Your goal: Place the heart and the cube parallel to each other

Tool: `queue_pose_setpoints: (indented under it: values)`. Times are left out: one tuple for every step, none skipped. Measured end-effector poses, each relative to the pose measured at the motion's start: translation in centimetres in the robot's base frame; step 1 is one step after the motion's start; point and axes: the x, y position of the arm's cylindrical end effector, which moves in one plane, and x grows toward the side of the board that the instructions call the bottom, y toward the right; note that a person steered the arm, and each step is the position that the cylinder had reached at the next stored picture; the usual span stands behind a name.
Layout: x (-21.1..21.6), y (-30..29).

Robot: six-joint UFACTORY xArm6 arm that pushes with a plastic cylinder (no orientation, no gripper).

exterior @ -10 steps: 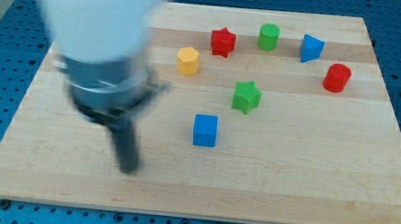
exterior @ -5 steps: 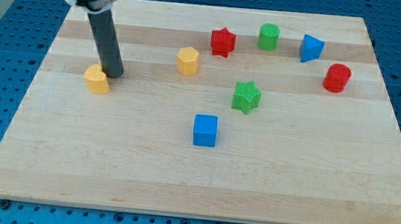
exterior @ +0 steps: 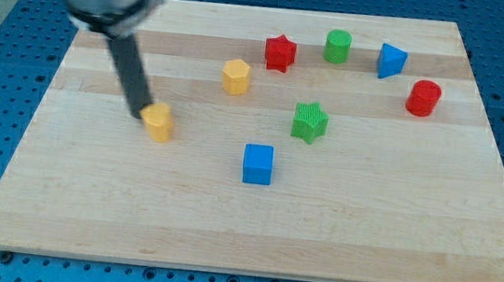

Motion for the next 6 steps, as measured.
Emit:
queue_pose_setpoints:
  values:
    - [1.8, 4.7]
    - [3.6, 2.2]
    - [5.1, 2.3]
    - [11.4, 3.0]
    - [11.3, 10.5]
    - [9.1, 10.6]
